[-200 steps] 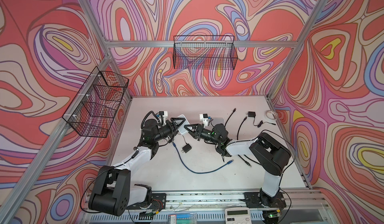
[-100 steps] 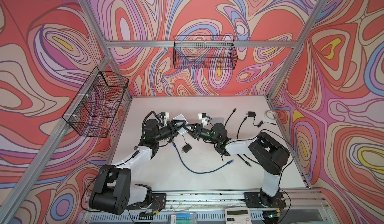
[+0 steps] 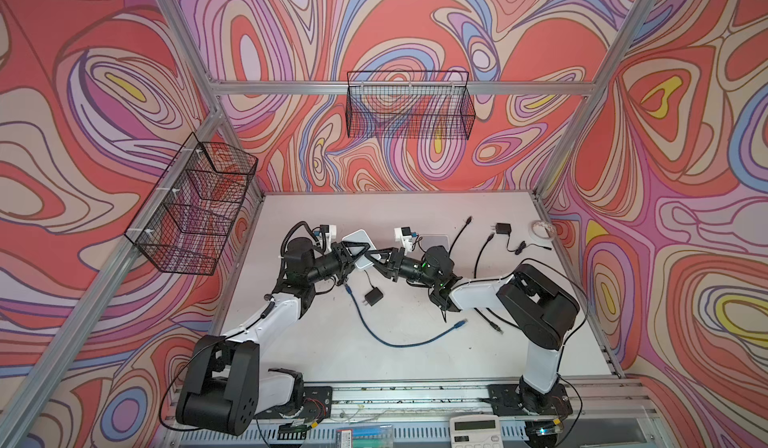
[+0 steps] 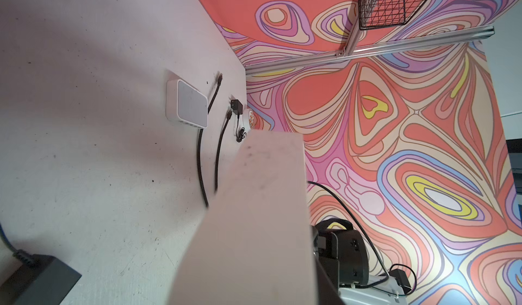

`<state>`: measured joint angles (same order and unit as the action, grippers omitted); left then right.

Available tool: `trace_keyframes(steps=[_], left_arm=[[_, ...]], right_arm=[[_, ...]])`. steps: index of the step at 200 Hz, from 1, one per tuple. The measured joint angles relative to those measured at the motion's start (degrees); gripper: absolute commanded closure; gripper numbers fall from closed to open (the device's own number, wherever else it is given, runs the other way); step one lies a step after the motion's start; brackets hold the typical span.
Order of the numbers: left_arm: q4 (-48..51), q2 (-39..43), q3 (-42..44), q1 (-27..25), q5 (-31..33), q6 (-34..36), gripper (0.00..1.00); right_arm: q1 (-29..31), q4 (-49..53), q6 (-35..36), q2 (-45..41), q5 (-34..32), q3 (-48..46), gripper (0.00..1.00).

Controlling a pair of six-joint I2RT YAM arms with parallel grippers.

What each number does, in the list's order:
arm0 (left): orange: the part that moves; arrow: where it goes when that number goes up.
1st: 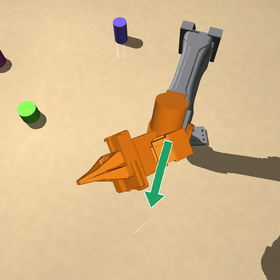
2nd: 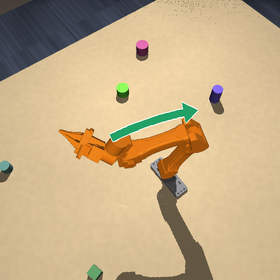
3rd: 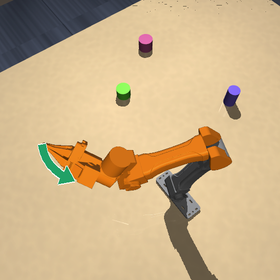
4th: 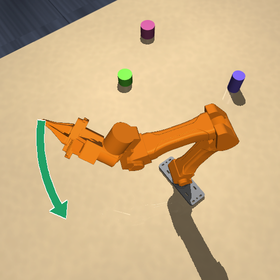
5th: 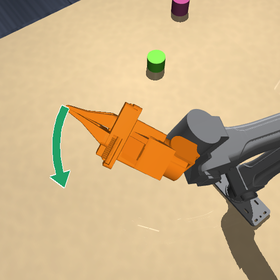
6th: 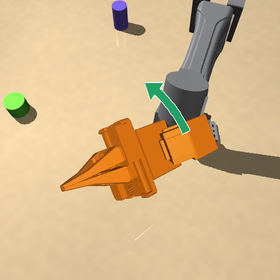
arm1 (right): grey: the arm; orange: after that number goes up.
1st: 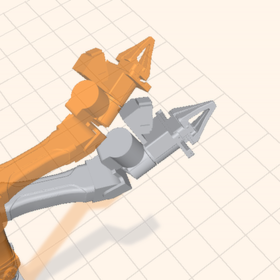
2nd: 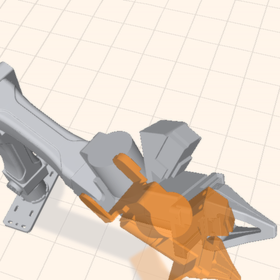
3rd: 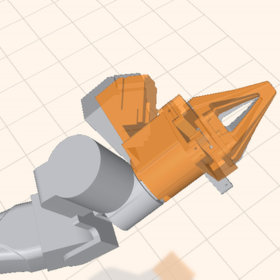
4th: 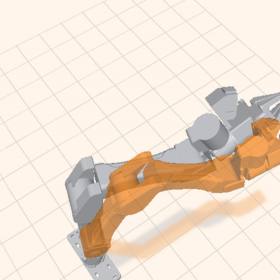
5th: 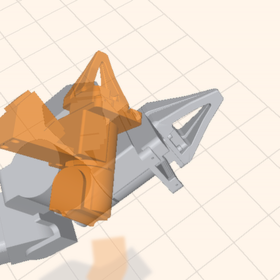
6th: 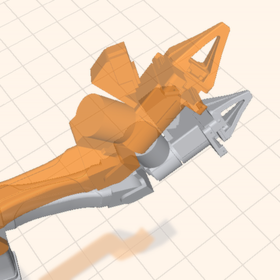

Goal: Insert the plug into the switch port

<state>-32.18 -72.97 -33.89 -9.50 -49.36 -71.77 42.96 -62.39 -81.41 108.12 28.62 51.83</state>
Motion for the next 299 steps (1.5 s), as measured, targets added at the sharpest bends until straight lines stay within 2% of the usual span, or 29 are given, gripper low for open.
trace_keyframes(steps=[8, 32, 51, 59, 79, 94, 106, 126, 153, 187, 198, 236, 265, 299], left_arm=[[0.0, 0.0, -0.1, 0.1, -0.2, 0.0, 0.74], [0.0, 0.0, -0.4, 0.2, -0.5, 0.2, 0.9], [0.0, 0.0, -0.6, 0.6, -0.6, 0.2, 1.0], [0.0, 0.0, -0.7, 0.6, -0.6, 0.2, 1.0], [0.0, 0.1, -0.7, 0.6, -0.6, 0.2, 1.0], [0.5, 0.2, -0.9, 0.7, -0.7, 0.2, 1.0], [2.1, 0.5, -1.3, 0.7, -0.6, 0.7, 1.0], [4.7, 0.7, -1.4, 0.7, -0.4, 1.6, 1.0], [7.2, 1.2, -1.4, 0.6, -0.3, 2.0, 1.0], [8.6, 2.1, -2.0, 0.6, -0.3, 2.7, 1.0], [9.0, 2.4, -2.3, 0.6, -0.1, 3.1, 1.0], [13.4, 4.3, -2.9, 0.8, 0.5, 5.9, 1.0], [20.6, 7.6, -3.5, 2.3, 2.7, 9.6, 1.0], [28.3, 12.2, -4.0, 5.0, 6.2, 12.7, 1.0]], right_arm=[[0.0, 0.0, 0.0, 0.0, 0.1, 0.1, 1.0], [0.0, 0.4, 0.0, -0.1, 0.4, 0.5, 1.0], [0.0, 1.0, 0.1, -0.3, 0.6, 1.0, 0.92], [-0.1, 1.4, 0.1, -0.4, 0.7, 1.1, 0.89], [-0.1, 2.5, 0.1, -0.9, 0.9, 1.3, 0.79], [-0.1, 3.9, 0.7, -1.4, 1.0, 1.6, 0.63], [-0.1, 6.4, 3.7, -1.9, 1.4, 1.7, 0.51], [-0.1, 11.1, 7.6, -2.7, 1.3, 1.7, 0.4], [-0.1, 18.6, 12.8, -5.2, 1.0, 1.8, 0.34], [-0.1, 29.6, 20.0, -10.2, 0.2, 2.5, 0.31], [-0.1, 33.6, 22.7, -11.8, -0.5, 2.9, 0.27], [-0.1, 50.0, 34.1, -16.6, -4.0, 6.1, 0.24], [-0.1, 61.6, 43.4, -20.7, -8.8, 6.9, 0.24], [-0.1, 71.7, 52.8, -21.0, -13.1, 9.0, 0.27]])
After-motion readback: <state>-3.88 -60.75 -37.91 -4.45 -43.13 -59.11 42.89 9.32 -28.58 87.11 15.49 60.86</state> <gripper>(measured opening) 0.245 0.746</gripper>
